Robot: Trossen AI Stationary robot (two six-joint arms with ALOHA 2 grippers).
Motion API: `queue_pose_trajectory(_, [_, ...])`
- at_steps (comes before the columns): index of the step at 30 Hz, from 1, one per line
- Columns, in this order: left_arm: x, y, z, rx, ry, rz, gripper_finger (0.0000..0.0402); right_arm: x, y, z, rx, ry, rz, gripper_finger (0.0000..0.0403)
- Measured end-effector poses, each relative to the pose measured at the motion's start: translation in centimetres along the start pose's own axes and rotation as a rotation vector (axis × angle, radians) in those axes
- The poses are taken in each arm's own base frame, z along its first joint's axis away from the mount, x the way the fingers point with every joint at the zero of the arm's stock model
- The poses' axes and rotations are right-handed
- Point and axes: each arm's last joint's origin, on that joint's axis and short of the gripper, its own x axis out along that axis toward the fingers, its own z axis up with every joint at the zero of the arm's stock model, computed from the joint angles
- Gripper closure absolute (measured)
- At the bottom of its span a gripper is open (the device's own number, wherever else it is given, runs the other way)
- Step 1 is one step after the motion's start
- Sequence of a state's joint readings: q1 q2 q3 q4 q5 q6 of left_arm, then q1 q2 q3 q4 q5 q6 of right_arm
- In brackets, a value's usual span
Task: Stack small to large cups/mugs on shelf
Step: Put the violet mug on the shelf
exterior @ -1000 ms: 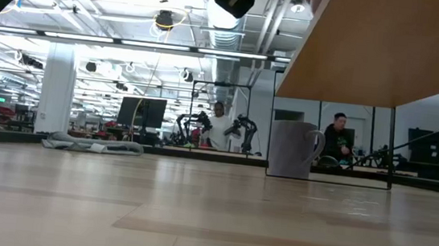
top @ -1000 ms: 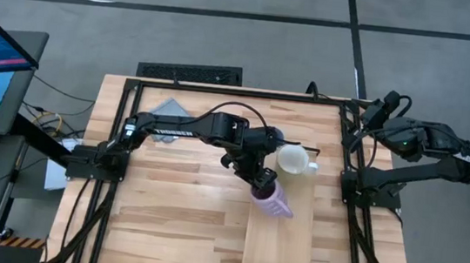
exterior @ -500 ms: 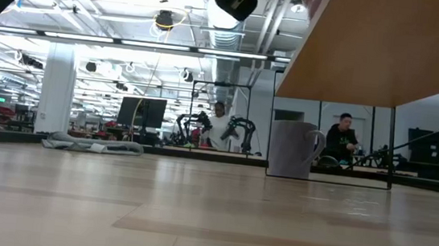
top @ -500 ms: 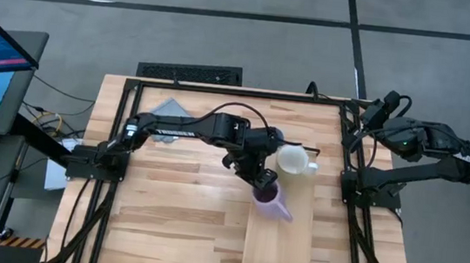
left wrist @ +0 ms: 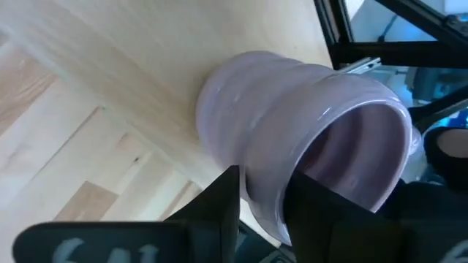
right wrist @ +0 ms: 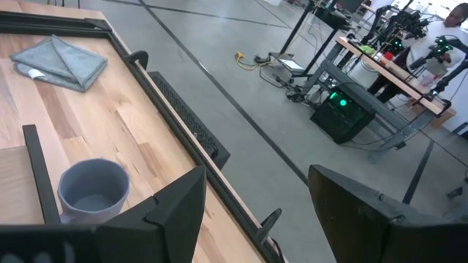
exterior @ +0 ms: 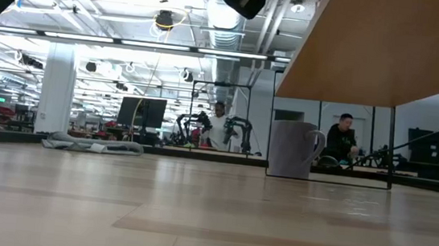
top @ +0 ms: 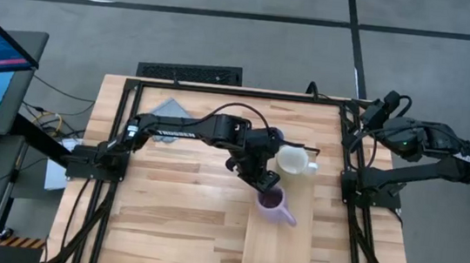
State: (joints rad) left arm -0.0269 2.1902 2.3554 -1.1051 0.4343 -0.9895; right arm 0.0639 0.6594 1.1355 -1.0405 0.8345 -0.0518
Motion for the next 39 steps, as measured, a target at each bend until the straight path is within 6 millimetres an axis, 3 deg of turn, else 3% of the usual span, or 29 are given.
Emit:
queue_pose_trajectory(30, [0.2,-0.4,-0.3,-0.094,0.097,-0.078,0.0293,0.0,0.0,-0.3,-0.027,0.024,0.0,0.0138])
queue_pose_trajectory(39, [0.2,-1.5,0.2,-0.105,0.084,-0.188,0.0293,0.0,0.0,-0.3,-0.028,0.025,0.0,0.0138])
